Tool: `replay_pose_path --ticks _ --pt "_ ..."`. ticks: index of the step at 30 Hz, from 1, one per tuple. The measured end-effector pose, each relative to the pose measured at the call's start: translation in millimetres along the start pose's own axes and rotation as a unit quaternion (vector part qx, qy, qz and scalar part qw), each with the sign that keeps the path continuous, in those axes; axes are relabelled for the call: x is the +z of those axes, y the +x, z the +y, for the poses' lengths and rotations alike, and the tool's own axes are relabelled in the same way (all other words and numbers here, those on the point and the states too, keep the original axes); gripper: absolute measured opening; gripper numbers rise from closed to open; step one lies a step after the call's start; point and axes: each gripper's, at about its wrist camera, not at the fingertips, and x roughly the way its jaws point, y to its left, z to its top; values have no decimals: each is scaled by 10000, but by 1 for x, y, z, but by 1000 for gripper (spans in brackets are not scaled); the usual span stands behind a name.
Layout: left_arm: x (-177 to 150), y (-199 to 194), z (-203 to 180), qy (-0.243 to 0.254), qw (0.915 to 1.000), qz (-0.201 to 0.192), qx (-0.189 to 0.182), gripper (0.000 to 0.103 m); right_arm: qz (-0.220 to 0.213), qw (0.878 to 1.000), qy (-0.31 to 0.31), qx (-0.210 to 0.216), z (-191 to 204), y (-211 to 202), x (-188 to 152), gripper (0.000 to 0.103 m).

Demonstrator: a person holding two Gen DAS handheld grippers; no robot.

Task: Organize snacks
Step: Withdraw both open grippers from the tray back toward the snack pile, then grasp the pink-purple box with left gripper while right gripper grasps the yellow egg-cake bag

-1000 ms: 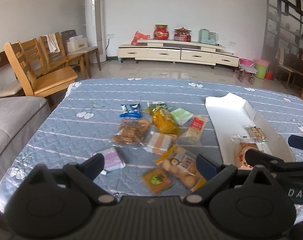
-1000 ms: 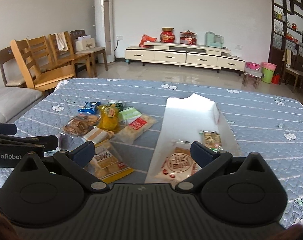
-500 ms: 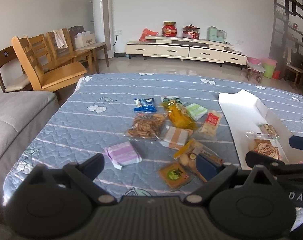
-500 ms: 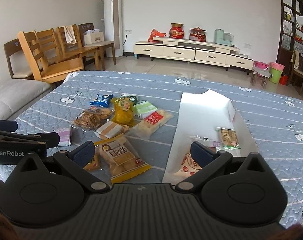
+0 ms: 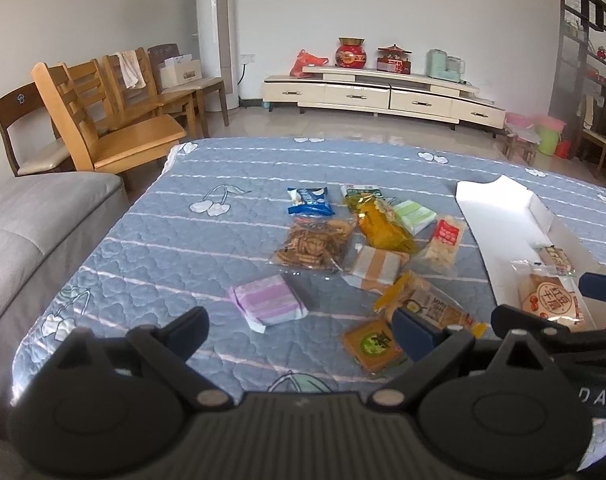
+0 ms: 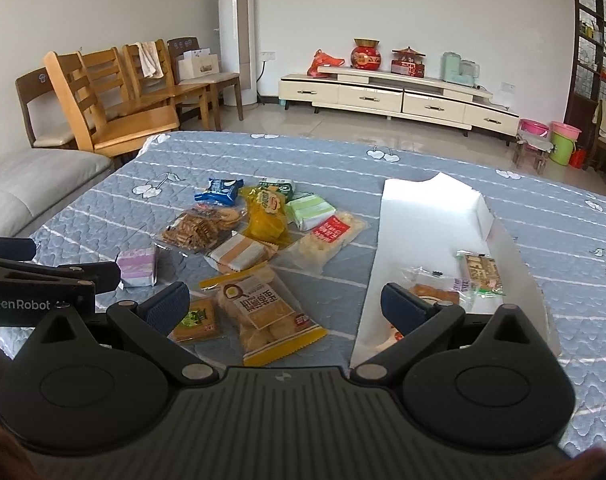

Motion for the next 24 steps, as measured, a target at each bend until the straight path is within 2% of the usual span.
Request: replay_pose_path --ticks 10,20,24 --pt "-6 14 12 -74 9999 149 34 97 152 9998 -74 134 9 16 -2 103" --pt "-23 36 21 -165 9991 396 -68 97 431 9984 -85 368 13 42 -17 103" --pt "-28 46 30 -237 9987 442 10 98 462 9981 -118 384 13 49 -22 103"
